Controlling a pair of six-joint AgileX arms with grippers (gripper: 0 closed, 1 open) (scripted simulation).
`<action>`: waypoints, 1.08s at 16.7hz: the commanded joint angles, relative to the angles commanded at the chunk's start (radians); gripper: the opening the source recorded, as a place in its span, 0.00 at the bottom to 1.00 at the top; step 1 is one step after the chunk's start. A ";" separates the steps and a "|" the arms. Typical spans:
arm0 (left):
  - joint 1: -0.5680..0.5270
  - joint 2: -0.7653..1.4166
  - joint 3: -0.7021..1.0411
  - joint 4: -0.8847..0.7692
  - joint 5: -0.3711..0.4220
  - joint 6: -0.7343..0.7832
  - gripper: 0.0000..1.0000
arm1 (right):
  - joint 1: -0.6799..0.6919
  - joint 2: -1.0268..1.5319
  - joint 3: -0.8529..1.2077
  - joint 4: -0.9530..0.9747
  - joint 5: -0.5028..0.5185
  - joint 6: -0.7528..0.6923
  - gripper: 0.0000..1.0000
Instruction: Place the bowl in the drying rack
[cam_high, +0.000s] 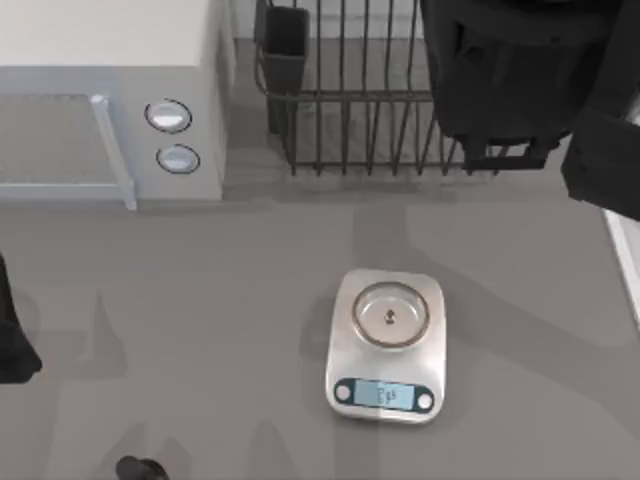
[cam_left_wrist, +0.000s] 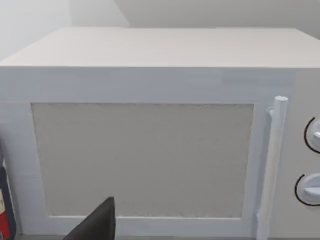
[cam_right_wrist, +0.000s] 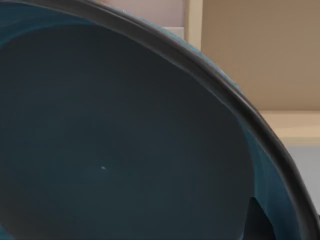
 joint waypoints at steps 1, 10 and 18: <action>0.000 0.000 0.000 0.000 0.000 0.000 1.00 | -0.018 0.033 -0.003 0.033 -0.018 -0.001 0.00; 0.000 0.000 0.000 0.000 0.000 0.000 1.00 | -0.302 0.467 -0.077 0.583 -0.298 -0.006 0.00; 0.000 0.000 0.000 0.000 0.000 0.000 1.00 | -0.381 0.562 -0.105 0.690 -0.373 -0.013 0.00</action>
